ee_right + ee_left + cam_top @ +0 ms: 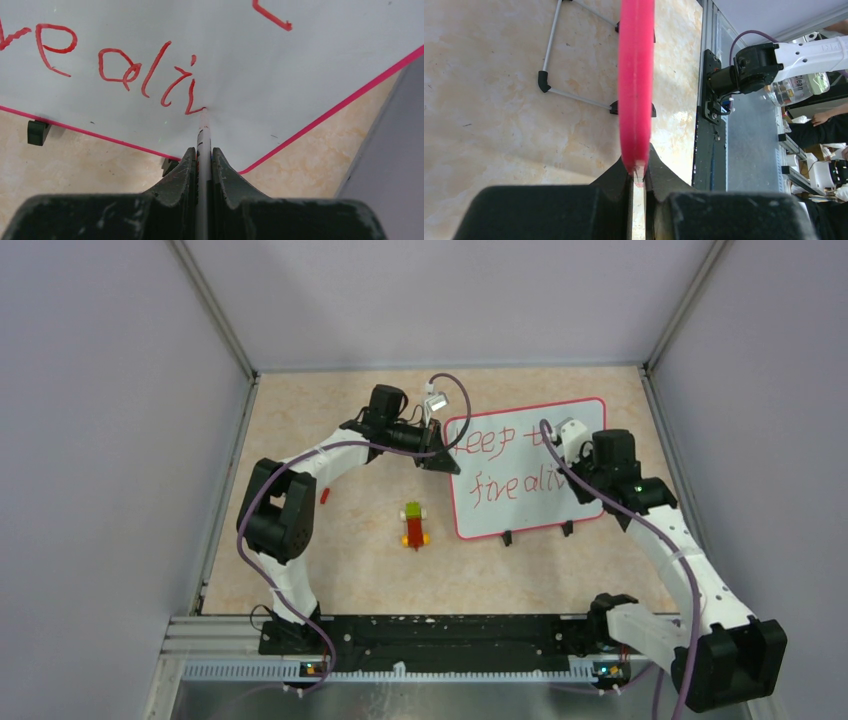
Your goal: Write a sentence on the whiteboard
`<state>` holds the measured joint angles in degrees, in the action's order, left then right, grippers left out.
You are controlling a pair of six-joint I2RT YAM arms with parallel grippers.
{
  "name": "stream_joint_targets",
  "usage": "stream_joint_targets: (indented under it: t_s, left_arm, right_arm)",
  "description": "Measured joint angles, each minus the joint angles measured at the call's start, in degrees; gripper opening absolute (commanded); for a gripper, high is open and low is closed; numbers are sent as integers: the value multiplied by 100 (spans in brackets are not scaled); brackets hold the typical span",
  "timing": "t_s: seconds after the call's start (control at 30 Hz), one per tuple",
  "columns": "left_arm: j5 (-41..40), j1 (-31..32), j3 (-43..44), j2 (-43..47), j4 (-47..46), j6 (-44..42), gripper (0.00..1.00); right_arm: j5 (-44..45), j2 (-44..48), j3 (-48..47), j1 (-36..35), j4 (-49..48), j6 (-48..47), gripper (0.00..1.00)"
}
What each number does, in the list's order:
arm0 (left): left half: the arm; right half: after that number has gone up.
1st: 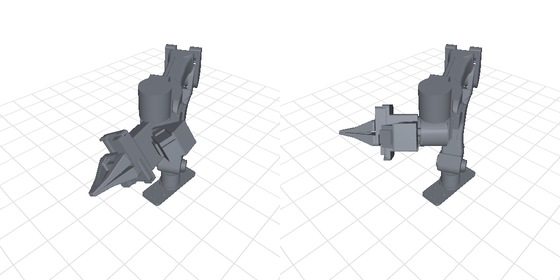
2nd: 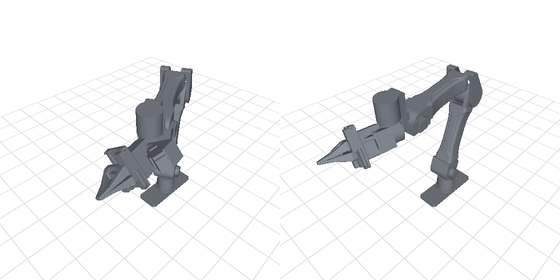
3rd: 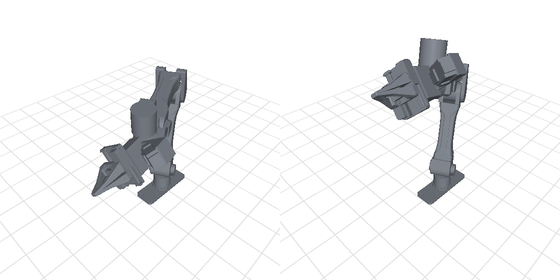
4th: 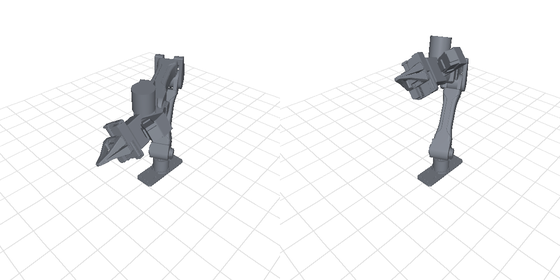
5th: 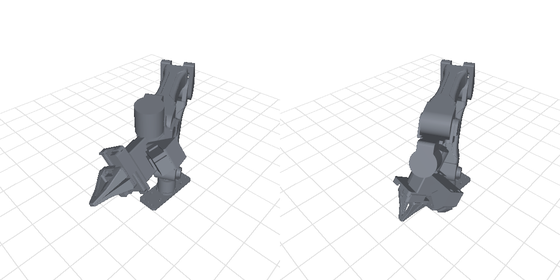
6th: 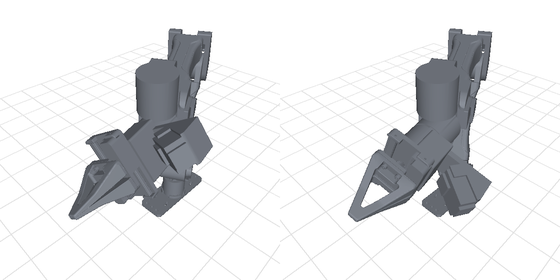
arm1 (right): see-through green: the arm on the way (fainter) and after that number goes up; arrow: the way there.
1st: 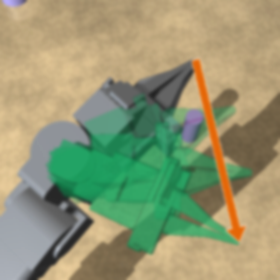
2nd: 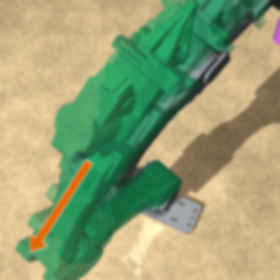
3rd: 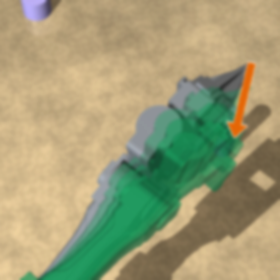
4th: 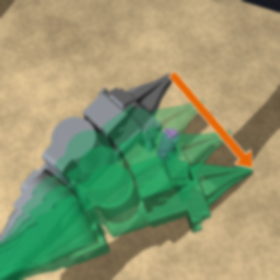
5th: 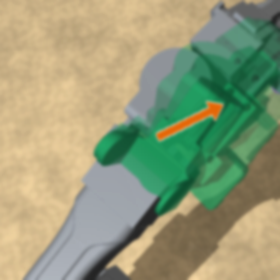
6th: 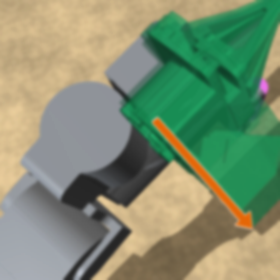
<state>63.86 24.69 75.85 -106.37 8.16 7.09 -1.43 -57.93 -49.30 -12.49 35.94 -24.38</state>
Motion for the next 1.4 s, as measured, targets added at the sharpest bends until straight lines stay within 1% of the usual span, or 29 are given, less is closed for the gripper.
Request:
stream_joint_targets:
  t_s: [0.13, 0.33, 0.77, 0.93, 1.27, 1.4]
  left_arm:
    - [0, 0, 0, 0, 2, -20, 0]
    - [0, 0, 0, 0, 4, -22, 0]
    - [-2, 0, 0, 0, 4, -42, 0]
    - [-2, 0, 0, 0, 4, -42, 0]
    - [24, 0, 0, 0, 2, -35, 0]
    - [28, 0, 0, 0, 2, -35, 0]
  right_arm:
    - [15, -15, -149, 142, -120, 37, 0]
    - [7, -35, -188, 175, -205, 59, 0]
    - [-131, 203, -208, 190, 96, 11, 0]
    - [-136, 197, -94, 192, 52, -7, 0]
    - [-4, -37, -55, 199, -103, -13, 0]
    - [136, -48, -55, 323, -101, -107, 0]
